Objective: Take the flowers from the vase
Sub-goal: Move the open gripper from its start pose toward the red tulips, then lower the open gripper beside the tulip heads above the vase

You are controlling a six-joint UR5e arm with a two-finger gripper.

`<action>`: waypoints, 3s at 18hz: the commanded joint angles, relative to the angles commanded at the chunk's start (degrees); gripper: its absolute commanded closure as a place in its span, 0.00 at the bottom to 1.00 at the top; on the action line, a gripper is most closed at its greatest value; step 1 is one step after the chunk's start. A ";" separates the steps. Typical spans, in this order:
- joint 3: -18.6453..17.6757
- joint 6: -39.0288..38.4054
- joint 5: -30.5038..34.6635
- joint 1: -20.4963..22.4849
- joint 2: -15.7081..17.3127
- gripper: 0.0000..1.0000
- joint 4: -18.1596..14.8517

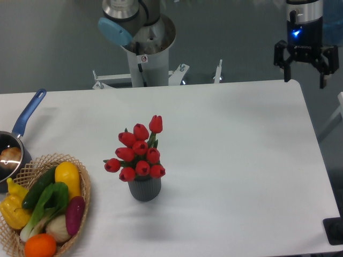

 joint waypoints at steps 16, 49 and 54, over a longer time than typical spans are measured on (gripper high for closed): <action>-8.34 -0.88 -9.75 -0.70 1.49 0.00 0.09; -17.31 -3.33 -38.50 -13.27 -5.72 0.00 -0.35; -17.58 -18.94 -39.02 -13.71 -1.24 0.00 -2.72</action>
